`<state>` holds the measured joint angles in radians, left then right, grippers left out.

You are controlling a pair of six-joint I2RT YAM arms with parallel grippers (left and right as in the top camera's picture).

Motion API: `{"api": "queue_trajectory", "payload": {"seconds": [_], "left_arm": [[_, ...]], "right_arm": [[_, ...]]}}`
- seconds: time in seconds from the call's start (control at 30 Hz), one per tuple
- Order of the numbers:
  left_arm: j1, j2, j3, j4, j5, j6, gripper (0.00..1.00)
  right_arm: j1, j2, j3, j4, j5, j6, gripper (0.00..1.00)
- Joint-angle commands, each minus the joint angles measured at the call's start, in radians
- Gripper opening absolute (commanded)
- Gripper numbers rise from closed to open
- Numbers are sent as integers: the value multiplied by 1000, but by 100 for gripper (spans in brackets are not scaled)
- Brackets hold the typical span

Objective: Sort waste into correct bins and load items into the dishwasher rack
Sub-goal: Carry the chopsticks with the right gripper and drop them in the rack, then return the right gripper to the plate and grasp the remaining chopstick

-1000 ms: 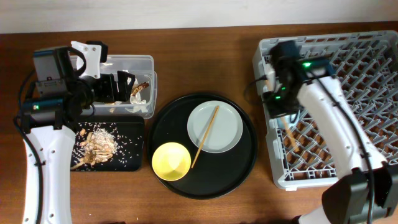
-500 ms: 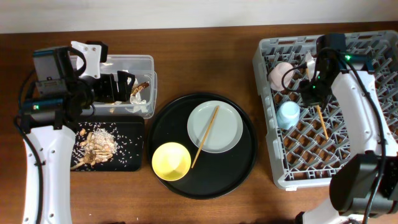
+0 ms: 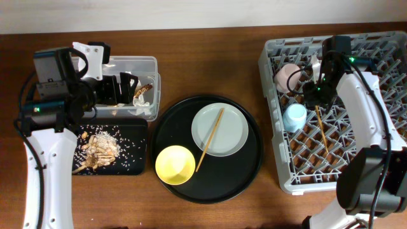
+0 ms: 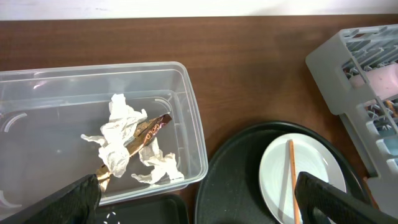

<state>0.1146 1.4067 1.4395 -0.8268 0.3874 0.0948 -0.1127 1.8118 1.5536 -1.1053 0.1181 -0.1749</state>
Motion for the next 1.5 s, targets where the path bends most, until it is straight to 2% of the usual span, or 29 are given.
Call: {"api": "queue_trajectory", "payload": {"seconds": [0.0,0.2,0.4,0.47,0.5,0.53,0.67,0.8,0.83,0.87,0.9,0.93,0.97,1.07,1.1,1.2,1.3,1.47], "left_arm": [[5,-6,14,2,-3,12,99],[5,-6,14,2,-3,12,99],[5,-6,14,2,-3,12,99],[5,-6,14,2,-3,12,99],[5,-6,14,2,-3,12,99],[5,-6,14,2,-3,12,99],[5,-6,14,2,-3,12,99],[5,-6,14,2,-3,12,99],[5,-6,14,2,-3,12,99],[5,-6,14,2,-3,12,99],[5,-6,14,2,-3,12,99],[5,-6,14,2,-3,12,99],[5,-6,14,2,-3,12,99],[5,-6,14,2,-3,12,99],[5,-6,14,2,-3,12,99],[5,-6,14,2,-3,12,99],[5,-6,14,2,-3,12,99],[5,-6,14,2,-3,12,99]], "right_arm": [[-7,7,-8,-51,-189,51,67],[-6,7,-5,-149,-311,105,77],[-5,6,86,-166,-356,106,78],[2,6,151,-199,-462,183,80],[20,6,183,-225,-558,222,96],[37,6,192,-239,-601,232,99],[180,5,175,-267,-672,354,99],[354,15,140,-150,-737,503,99],[407,23,134,-105,-734,525,89],[459,31,133,-64,-730,526,71],[498,42,133,-36,-713,543,46],[536,48,133,-18,-678,591,36],[599,66,133,-2,-579,700,22],[697,99,133,13,-373,861,7],[734,113,133,14,-297,923,4],[824,151,133,14,-120,1064,7],[848,174,133,14,-39,1113,11],[850,206,120,10,-27,1146,19]]}}
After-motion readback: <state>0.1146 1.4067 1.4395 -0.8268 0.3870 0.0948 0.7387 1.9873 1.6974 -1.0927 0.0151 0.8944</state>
